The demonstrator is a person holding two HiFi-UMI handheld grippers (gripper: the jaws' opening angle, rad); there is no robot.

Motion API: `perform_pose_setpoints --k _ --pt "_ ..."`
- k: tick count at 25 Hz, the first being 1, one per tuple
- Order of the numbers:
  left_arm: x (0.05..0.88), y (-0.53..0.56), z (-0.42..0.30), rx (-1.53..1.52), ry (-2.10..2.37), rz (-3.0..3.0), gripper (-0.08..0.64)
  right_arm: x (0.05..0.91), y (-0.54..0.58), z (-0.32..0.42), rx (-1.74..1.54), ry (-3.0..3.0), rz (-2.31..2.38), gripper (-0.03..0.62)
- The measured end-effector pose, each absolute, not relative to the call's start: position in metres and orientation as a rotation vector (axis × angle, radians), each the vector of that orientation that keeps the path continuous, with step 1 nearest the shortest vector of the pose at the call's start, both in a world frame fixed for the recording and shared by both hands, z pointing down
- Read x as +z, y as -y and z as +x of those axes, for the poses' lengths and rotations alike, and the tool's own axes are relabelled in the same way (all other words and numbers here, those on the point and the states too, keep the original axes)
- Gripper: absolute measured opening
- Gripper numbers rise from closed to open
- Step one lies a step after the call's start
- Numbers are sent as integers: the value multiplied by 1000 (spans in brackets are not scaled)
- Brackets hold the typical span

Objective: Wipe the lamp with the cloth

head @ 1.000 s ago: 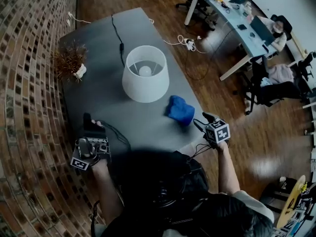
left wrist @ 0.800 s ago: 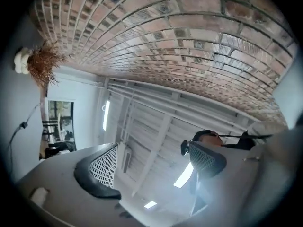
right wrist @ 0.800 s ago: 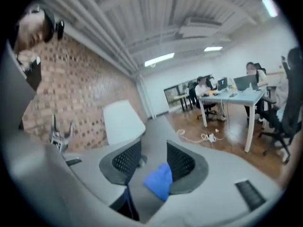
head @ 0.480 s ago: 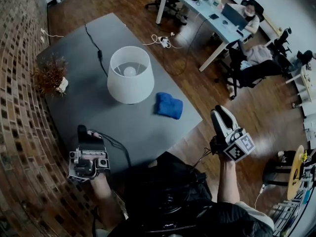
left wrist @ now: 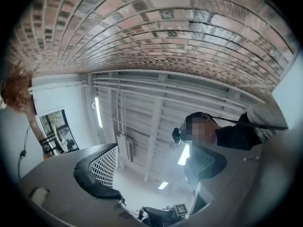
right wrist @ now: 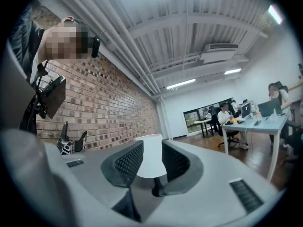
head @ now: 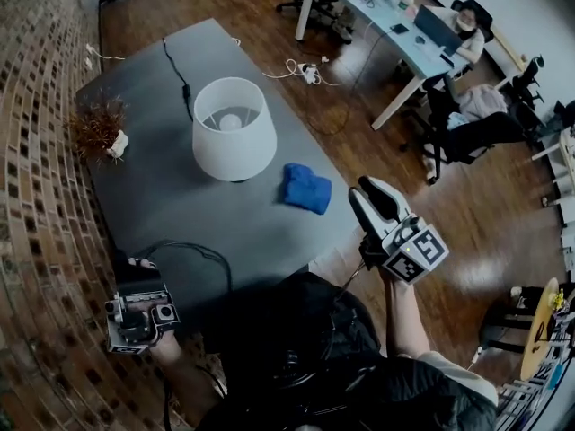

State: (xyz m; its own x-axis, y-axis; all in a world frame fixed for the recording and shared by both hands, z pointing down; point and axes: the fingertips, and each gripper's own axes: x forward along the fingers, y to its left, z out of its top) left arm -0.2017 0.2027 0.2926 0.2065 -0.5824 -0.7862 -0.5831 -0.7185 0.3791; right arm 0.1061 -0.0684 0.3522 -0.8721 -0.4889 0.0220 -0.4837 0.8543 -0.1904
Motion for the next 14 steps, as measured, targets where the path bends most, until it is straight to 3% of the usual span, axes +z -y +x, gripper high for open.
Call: perform_pose_setpoints --k 4,10,14 --pt "261 -226 -170 1262 -1445 -2344 457 359 87 98 -328 -3037 -591 137" --pt "250 -208 -134 348 -2040 -2109 435 376 122 115 -376 -3073 -407 137" --pt "267 -191 -126 -1 -2212 -1941 409 394 140 119 -358 -3109 -354 137"
